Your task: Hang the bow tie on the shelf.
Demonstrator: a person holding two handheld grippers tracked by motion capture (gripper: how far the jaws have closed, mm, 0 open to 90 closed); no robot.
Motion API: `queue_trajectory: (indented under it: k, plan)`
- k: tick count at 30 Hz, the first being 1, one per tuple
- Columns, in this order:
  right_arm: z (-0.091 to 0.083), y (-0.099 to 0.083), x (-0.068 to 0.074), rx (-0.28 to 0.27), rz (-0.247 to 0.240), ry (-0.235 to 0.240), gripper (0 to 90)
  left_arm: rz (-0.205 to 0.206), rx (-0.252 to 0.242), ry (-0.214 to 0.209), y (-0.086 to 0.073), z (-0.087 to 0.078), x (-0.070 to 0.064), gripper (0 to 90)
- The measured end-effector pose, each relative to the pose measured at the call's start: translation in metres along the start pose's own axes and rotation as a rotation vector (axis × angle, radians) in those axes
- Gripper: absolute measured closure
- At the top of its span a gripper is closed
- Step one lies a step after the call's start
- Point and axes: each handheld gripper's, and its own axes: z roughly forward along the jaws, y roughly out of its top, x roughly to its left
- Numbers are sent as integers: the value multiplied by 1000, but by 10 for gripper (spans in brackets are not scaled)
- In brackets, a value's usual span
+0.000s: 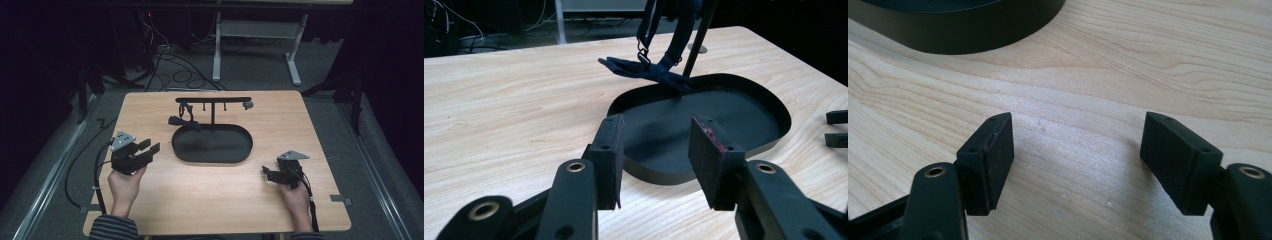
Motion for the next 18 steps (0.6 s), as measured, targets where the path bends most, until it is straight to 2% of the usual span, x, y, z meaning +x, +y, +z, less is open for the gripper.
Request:
queue_trajectory:
  k: [18]
  plan:
    - [0, 0, 0, 1, 1, 0, 310, -21, 9, -10, -16, -3, -2, 572]
